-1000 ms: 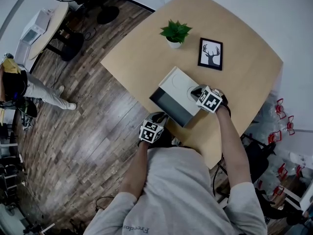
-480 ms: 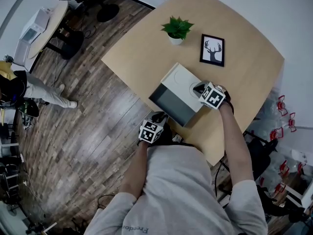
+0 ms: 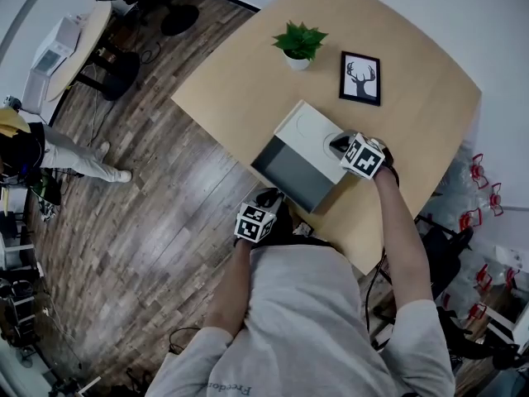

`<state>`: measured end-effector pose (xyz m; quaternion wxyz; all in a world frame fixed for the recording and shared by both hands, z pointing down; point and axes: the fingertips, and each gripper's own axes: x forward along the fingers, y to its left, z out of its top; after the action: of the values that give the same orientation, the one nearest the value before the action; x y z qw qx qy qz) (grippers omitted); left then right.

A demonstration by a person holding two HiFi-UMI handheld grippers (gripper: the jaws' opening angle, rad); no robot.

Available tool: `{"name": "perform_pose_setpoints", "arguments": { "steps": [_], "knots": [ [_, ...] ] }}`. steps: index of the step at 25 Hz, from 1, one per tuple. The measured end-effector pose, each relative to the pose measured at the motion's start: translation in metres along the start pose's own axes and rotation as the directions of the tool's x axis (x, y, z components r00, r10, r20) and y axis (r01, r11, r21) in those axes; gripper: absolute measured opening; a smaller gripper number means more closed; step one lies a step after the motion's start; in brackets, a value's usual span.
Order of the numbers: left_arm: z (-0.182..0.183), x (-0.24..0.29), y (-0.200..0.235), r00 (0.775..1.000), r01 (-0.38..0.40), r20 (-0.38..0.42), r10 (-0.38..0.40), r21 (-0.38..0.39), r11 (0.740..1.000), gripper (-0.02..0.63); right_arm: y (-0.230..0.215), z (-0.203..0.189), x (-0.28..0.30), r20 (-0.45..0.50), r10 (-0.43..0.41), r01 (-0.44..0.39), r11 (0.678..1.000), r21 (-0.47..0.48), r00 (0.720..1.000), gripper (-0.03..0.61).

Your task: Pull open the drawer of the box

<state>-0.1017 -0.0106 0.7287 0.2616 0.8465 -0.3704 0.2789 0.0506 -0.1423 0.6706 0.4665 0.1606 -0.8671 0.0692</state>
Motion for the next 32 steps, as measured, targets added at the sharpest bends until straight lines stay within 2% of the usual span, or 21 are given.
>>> {"name": "perform_pose_setpoints", "arguments": {
  "steps": [5,10,16,18,20,23,26,32],
  "knots": [
    [-0.001,-0.003,0.003,1.0,-0.012,0.02,0.013,-0.032,0.999,0.132,0.001,-0.001,0.002,0.002,-0.004,0.004,1.0,0.002,1.0,0.003],
    [-0.007,-0.005,0.005,1.0,-0.027,-0.002,0.027,-0.018,0.999,0.137,0.0,0.001,0.0,0.005,-0.016,0.016,1.0,-0.006,1.0,0.002],
    [-0.016,-0.022,0.021,0.997,-0.076,0.001,0.076,-0.05,0.996,0.135,-0.001,0.0,0.0,-0.005,-0.016,0.016,1.0,0.001,1.0,0.003],
    [-0.011,-0.026,0.025,0.996,-0.088,0.02,0.089,-0.055,0.995,0.135,-0.002,0.003,-0.003,-0.019,-0.024,0.024,0.999,0.025,1.0,0.002],
    [-0.001,-0.03,0.027,0.994,-0.096,0.048,0.099,-0.054,0.994,0.135,-0.001,0.005,-0.006,-0.022,-0.029,0.032,0.994,0.103,0.999,0.002],
    [0.021,-0.035,0.027,0.99,-0.1,0.094,0.102,-0.03,0.995,0.135,0.005,0.019,-0.017,0.071,-0.098,0.077,0.964,0.253,0.993,0.002],
    [0.04,-0.039,0.028,0.986,-0.105,0.129,0.106,-0.012,0.994,0.135,0.015,0.04,-0.03,0.203,-0.177,0.087,0.917,0.39,0.963,0.002],
    [0.071,-0.039,0.023,0.978,-0.097,0.187,0.094,0.009,0.995,0.135,0.052,0.05,-0.044,0.306,-0.312,0.107,0.836,0.538,0.9,0.002]
  ]
}}
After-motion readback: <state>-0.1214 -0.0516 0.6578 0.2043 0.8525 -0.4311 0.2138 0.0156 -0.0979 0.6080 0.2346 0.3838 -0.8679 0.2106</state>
